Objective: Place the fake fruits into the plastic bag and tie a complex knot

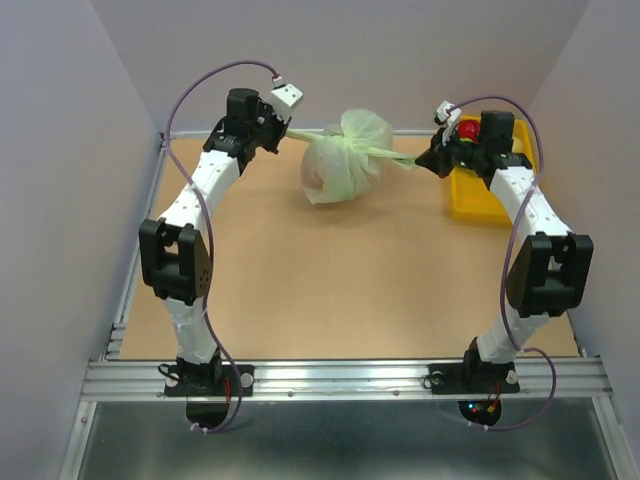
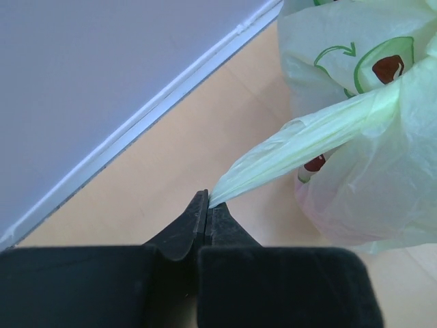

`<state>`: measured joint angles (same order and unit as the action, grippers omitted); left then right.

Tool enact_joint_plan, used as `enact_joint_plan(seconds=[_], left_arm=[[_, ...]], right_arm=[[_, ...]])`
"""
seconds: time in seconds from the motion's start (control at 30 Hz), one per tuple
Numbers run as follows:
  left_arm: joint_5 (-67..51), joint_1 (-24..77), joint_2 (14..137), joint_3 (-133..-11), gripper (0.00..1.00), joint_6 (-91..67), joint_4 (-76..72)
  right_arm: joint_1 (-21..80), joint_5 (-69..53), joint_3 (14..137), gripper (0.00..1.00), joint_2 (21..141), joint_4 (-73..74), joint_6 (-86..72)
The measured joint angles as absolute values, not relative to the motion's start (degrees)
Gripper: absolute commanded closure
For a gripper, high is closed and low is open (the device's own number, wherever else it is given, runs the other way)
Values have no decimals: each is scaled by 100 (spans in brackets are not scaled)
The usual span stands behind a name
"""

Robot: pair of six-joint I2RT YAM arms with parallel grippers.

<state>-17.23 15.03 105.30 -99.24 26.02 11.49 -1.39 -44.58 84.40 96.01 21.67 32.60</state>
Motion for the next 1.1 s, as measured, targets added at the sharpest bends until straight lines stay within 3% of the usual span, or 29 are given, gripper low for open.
enact_joint_plan(seconds=[0.33, 0.37, 0.4, 0.43, 0.47, 0.5, 0.57, 0.6, 0.67, 0.93, 1.1], left_arm=[[-1601, 1116, 12540, -10750, 100, 2130, 976], [-1605, 1079, 12665, -10750, 98, 2080, 972], [-1614, 1052, 12750, -10750, 88, 2045, 963], [-1627, 1035, 12785, -10750, 68, 2018, 954], [-1610, 1022, 12816, -10750, 59, 2003, 943], [-1557, 1002, 12818, -10753, 41, 1949, 921], [-1463, 915, 12809, -10820, 24, 1920, 897], [-1433, 864, 12796, -10860, 8, 1935, 888], [-1323, 725, 12728, -10940, 2, 1916, 956], [-982, 427, 11579, -11238, 1, 1549, 2106], [-1070, 456, 10073, -10466, 1, 1380, 2445]], right_arm=[[320, -4007, 9109, 100, 11614, 1761, 2388], [375, -3955, 9109, 91, 11773, 1743, 2307], [412, -3929, 9115, 81, 11880, 1730, 2252], [438, -3892, 9120, 71, 11959, 1717, 2189], [456, -3815, 9124, 45, 12005, 1715, 2095], [458, -3776, 9124, 36, 12007, 1737, 2086], [414, -3575, 9146, 12, 11996, 1754, 1970], [379, -3500, 9150, 2, 11970, 1750, 1922], [309, -3343, 9148, 0, 11854, 1767, 1848], [193, -2735, 8801, 0, 9640, 1955, 1559], [156, -2635, 8444, 0, 8283, 2119, 1332]])
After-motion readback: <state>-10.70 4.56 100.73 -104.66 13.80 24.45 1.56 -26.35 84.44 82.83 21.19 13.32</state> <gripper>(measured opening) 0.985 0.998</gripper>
